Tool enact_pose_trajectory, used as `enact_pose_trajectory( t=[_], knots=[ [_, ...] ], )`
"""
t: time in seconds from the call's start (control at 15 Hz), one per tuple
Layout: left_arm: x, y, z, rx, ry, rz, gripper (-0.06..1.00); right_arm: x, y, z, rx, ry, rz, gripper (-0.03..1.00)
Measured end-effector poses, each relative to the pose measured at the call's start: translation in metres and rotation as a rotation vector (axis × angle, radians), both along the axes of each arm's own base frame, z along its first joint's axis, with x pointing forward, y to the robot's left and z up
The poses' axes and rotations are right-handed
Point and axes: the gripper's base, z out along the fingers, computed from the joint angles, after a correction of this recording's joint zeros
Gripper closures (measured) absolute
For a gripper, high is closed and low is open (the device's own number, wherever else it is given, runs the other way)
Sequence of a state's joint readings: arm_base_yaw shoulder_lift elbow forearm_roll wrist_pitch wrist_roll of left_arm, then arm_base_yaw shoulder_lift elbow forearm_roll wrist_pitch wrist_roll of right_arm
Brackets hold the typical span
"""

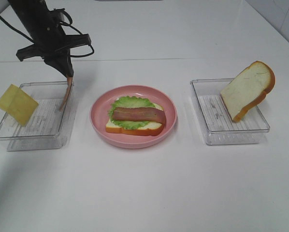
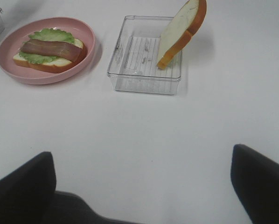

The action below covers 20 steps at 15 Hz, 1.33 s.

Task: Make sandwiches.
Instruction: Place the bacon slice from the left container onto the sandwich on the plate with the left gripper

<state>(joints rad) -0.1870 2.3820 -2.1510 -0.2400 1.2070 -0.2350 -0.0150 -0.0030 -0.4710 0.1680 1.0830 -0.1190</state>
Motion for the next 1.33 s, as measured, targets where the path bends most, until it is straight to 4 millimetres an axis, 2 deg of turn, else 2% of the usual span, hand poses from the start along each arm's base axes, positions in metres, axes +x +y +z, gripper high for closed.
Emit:
enact_pose_trajectory(
  t=[0.13,0.2,0.27,0.33,0.6,0.73,0.87,1.13,1.27,1.33],
  knots=[
    [-0.002,-0.009,0.006,-0.106,0.005,-0.025,0.93,0.0,0.0,0.0,0.0,0.0,0.0,-0.02],
    [-0.003,-0.014,0.015,-0.17,-0.006,-0.034,0.93,0.0,0.0,0.0,0.0,0.0,0.0,-0.02],
    [-0.002,-0.022,0.042,-0.276,-0.065,-0.053,0.93,0.0,0.0,0.0,0.0,0.0,0.0,-0.02],
    [-0.003,-0.024,0.052,-0.305,-0.085,-0.056,0.93,0.0,0.0,0.0,0.0,0.0,0.0,-0.02],
    [-0.015,-0.038,0.126,-0.55,-0.229,-0.116,0.94,0.0,0.0,0.0,0.003,0.0,0.002,-0.02],
    [-0.024,-0.044,0.15,-0.665,-0.282,-0.176,0.94,0.0,0.0,0.0,0.003,0.0,0.002,-0.02],
    [-0.026,-0.048,0.158,-0.741,-0.306,-0.217,0.94,0.0,0.0,0.0,0.003,0.0,0.002,-0.02],
    [-0.028,-0.053,0.157,-0.846,-0.316,-0.265,0.94,0.0,0.0,0.0,0.003,0.0,0.002,-0.02],
    [-0.028,-0.056,0.139,-0.918,-0.274,-0.266,0.94,0.0,0.0,0.0,0.003,0.0,0.002,-0.02],
    [-0.03,-0.058,0.112,-0.992,-0.216,-0.253,0.94,0.0,0.0,0.0,0.003,0.0,0.002,-0.02]
  ],
)
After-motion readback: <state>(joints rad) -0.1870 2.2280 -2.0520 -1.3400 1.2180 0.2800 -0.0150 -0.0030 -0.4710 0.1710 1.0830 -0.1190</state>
